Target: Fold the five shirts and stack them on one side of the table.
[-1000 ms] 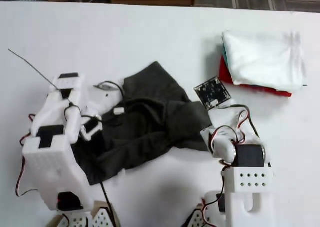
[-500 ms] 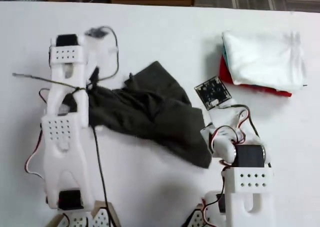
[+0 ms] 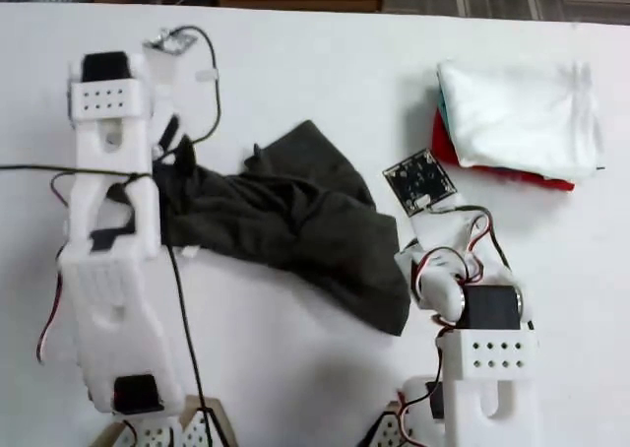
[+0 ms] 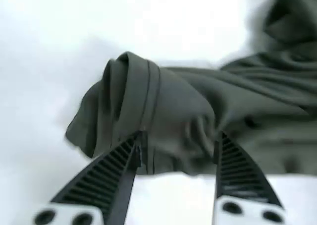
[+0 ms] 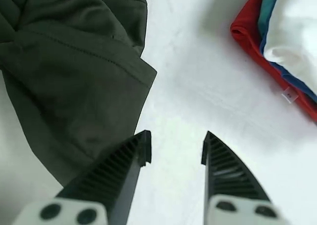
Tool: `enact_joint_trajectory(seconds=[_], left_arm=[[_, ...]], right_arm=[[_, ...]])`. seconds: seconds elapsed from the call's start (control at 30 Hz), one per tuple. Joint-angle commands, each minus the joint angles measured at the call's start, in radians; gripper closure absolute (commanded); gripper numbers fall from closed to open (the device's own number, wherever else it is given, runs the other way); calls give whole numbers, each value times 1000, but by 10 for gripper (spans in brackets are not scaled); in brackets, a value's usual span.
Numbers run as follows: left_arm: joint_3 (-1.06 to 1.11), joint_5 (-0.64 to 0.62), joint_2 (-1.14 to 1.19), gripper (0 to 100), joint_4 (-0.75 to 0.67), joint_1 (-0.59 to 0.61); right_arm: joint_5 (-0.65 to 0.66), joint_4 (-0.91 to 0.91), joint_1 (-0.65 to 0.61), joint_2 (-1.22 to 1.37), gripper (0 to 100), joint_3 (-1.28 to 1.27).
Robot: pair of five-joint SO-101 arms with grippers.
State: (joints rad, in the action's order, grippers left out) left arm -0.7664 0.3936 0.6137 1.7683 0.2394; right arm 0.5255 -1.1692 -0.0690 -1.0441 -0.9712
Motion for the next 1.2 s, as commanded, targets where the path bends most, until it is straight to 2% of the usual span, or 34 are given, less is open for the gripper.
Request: enact_joint_trajectory(seconds=[0.0,0.1,0.17,0.37,0.47,0.73,0.9,1.17], left_arm=[[200,-20,-292,762,18,-2],[438,-60,-430,762,6,5],[604,-64,-488,762,-54,6],[964,-57,-531,760,-473,146],[1043,-9,-531,760,-595,176],[1136,64,-499,759,-760,229],[1066,69,-318,759,-779,226],[808,75,-143,767,-503,193]], right_arm=[[-3,77,19,-18,827,-21],[-3,101,35,-18,827,-58],[-3,99,61,-18,827,-81],[5,99,162,-18,826,-75],[5,99,179,-18,826,-74],[0,97,179,-18,826,-74],[0,97,179,-18,826,-74],[-2,97,179,-18,826,-72]])
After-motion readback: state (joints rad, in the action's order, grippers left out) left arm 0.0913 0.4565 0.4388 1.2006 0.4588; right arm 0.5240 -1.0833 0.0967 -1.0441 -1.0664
